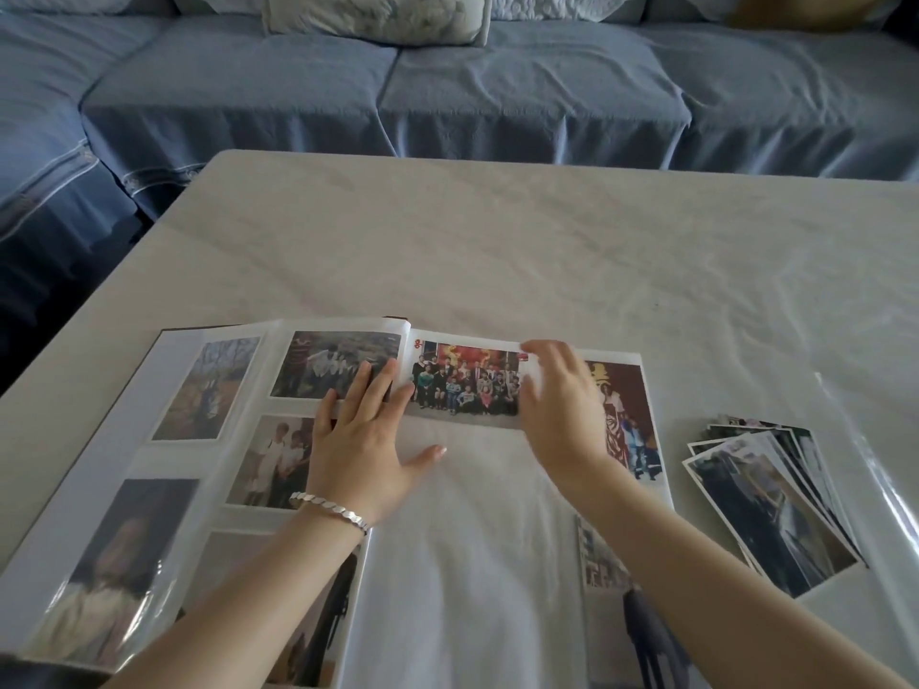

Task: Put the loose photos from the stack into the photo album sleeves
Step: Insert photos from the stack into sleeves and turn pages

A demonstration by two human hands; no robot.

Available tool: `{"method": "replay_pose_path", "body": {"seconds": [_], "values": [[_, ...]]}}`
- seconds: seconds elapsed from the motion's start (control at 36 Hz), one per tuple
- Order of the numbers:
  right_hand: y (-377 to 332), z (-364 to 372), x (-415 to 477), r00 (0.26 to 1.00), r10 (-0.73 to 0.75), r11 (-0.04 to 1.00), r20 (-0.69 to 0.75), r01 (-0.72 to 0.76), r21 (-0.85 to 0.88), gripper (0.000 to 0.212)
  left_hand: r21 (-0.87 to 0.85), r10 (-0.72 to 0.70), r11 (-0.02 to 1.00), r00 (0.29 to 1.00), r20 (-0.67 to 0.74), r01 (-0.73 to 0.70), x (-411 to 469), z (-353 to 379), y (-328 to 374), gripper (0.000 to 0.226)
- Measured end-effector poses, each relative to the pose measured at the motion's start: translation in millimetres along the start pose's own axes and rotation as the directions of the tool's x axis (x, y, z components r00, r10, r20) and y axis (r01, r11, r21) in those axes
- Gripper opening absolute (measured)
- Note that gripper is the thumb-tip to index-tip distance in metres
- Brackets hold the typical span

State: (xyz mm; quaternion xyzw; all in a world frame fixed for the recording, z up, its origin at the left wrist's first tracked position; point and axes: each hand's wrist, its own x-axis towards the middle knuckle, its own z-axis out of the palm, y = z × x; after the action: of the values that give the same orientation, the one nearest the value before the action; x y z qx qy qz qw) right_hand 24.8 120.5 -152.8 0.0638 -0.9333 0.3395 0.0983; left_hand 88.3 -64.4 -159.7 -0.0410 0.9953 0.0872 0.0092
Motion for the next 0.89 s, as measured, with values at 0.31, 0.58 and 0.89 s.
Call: {"method": "replay_pose_path", "body": {"seconds": [0.31,0.58,0.89], "values": [[12,4,6,0.879,-0.122,0.948,0.461,0.241,-0.209,0.043,-0.006,-0.006,1.000,1.000,0.015,0.006,1,-1,1,0.077],[79,-90,-40,0.962,0.100,0.960,0.254,-0.026,-0.279,0.037,0.150,-0.011,0.989,0.997,0.080,-0.001,-3,3,10,0.063],[120,-120,-84,0.964,0.185,0.870,0.191,-0.070,-0.488,0.042,0.086,0.014,0.996,0.999,0.036,-0.017,-8,4,16,0.054]]}}
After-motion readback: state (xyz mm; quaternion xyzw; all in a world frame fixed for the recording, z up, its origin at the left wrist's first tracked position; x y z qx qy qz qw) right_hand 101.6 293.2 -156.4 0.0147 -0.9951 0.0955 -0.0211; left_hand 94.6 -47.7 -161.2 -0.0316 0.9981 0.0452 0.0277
